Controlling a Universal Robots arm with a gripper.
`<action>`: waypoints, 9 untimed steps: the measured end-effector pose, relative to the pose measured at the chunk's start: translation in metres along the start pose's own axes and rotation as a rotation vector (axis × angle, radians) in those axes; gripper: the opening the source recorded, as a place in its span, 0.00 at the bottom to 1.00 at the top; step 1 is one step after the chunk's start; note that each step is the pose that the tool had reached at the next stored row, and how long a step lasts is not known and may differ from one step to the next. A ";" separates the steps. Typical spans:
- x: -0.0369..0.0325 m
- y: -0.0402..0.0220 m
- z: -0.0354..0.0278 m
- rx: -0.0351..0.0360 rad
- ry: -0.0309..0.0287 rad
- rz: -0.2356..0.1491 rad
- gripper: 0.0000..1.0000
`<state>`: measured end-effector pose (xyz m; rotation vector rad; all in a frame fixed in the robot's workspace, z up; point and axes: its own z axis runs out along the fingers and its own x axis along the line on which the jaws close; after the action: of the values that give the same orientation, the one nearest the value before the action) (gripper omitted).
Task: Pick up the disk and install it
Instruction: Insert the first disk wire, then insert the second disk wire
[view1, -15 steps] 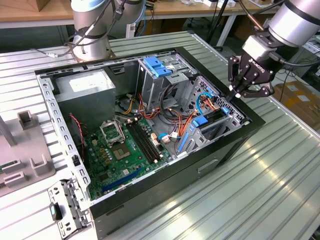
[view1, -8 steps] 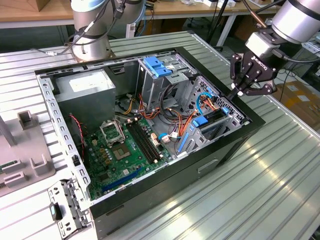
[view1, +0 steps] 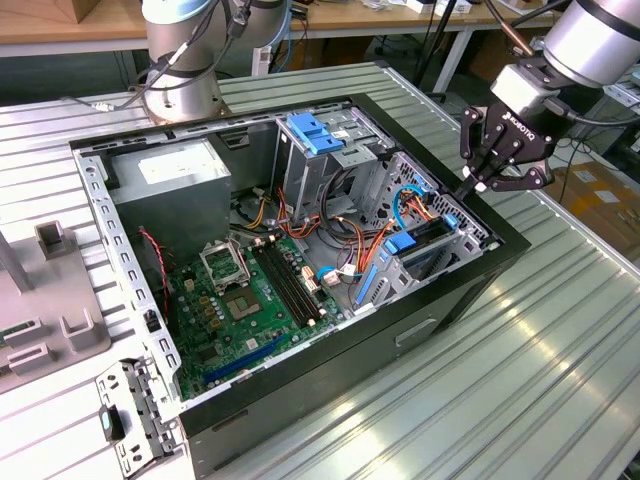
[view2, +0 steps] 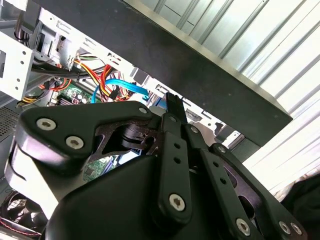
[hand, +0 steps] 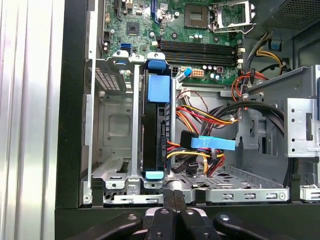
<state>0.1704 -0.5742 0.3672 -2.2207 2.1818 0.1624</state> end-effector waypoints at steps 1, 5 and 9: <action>0.0000 0.0000 0.0000 0.0000 0.0000 0.000 0.11; -0.0001 0.0057 0.0003 0.0000 0.0000 0.000 0.11; -0.0002 0.0143 0.0008 0.0001 0.0001 0.000 0.11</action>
<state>0.1561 -0.5742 0.3672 -2.2207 2.1817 0.1623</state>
